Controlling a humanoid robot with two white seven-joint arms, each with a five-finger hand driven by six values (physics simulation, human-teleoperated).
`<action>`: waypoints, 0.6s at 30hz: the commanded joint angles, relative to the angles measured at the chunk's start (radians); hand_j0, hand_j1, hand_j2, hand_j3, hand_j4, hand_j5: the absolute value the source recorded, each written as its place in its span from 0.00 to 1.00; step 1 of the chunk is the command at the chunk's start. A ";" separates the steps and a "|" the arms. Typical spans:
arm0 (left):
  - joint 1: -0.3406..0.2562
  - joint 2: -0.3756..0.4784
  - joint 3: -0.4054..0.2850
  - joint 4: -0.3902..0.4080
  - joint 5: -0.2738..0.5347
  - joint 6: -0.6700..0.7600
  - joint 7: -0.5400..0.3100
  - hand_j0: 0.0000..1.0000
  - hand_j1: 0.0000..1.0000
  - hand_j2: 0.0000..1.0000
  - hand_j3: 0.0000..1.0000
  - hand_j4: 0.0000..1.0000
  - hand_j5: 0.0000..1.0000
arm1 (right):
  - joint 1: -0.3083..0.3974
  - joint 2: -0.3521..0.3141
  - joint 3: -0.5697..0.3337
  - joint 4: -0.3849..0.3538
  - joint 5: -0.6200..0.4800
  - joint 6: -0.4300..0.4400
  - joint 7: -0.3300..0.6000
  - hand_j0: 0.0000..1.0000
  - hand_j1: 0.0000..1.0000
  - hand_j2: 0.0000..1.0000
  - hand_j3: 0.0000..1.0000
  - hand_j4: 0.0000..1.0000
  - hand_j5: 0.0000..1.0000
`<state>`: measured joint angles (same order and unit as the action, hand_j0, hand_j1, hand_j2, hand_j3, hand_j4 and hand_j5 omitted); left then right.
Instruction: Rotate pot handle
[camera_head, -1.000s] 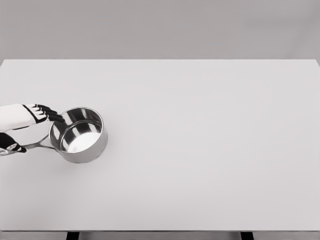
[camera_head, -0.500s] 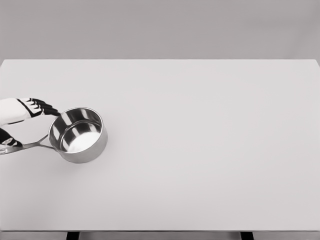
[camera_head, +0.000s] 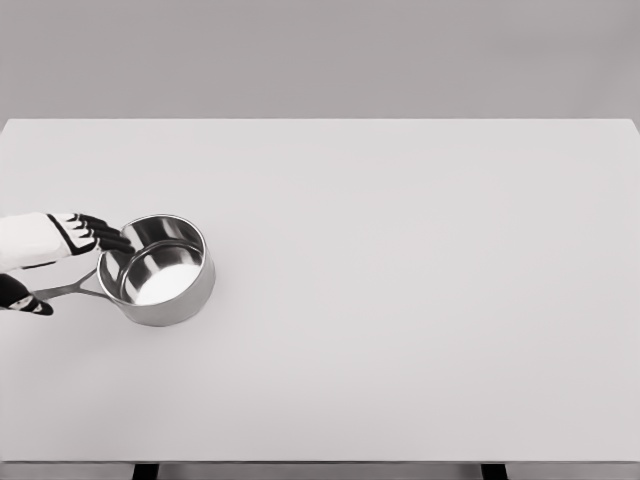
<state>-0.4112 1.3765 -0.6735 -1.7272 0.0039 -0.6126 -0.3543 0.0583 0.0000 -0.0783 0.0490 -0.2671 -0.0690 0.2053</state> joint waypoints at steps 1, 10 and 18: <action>0.000 -0.001 0.002 -0.012 0.001 0.002 0.000 1.00 1.00 1.00 1.00 1.00 1.00 | 0.000 0.000 0.000 0.000 0.000 0.000 0.000 1.00 1.00 1.00 1.00 1.00 1.00; 0.003 -0.017 0.000 -0.072 -0.062 0.002 0.000 1.00 1.00 1.00 1.00 1.00 1.00 | 0.000 0.000 0.000 0.000 0.000 0.000 0.000 1.00 1.00 1.00 1.00 1.00 1.00; 0.005 -0.066 0.002 -0.074 -0.131 0.002 0.000 1.00 1.00 1.00 1.00 1.00 1.00 | 0.000 0.000 0.000 0.000 0.000 0.000 0.000 1.00 1.00 1.00 1.00 1.00 1.00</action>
<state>-0.4065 1.3213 -0.6730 -1.7995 -0.1165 -0.6125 -0.3547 0.0583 0.0000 -0.0783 0.0490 -0.2671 -0.0690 0.2053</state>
